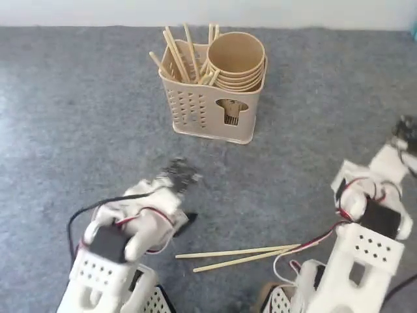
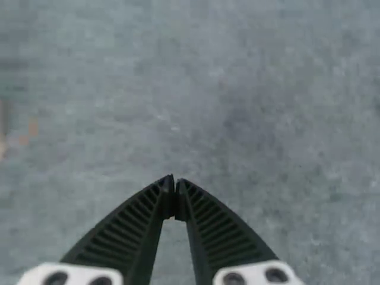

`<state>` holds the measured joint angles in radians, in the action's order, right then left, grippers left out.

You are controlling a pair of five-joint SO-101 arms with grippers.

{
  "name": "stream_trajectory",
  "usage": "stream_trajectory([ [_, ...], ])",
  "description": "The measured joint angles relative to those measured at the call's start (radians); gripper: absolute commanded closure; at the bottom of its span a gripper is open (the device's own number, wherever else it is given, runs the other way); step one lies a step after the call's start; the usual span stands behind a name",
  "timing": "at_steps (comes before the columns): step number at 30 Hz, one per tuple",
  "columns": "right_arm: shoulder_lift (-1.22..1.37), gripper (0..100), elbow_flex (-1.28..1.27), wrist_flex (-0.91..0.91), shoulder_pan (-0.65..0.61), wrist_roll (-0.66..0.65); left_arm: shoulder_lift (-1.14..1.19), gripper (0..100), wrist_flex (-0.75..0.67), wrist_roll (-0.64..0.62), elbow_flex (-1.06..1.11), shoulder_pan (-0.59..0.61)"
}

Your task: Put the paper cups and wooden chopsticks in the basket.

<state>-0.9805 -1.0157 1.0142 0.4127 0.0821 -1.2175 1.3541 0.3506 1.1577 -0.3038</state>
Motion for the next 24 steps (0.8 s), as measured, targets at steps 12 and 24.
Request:
stream_trajectory([
  [12, -0.005, 99.1, -0.466, -0.390, 0.133, -0.011, 0.483, 74, -0.008, 0.066, -0.184, -0.414],
  [24, -0.008, 99.1, -0.468, -0.414, 0.259, -0.012, 0.844, 74, -0.298, 0.064, -0.184, -0.637],
])
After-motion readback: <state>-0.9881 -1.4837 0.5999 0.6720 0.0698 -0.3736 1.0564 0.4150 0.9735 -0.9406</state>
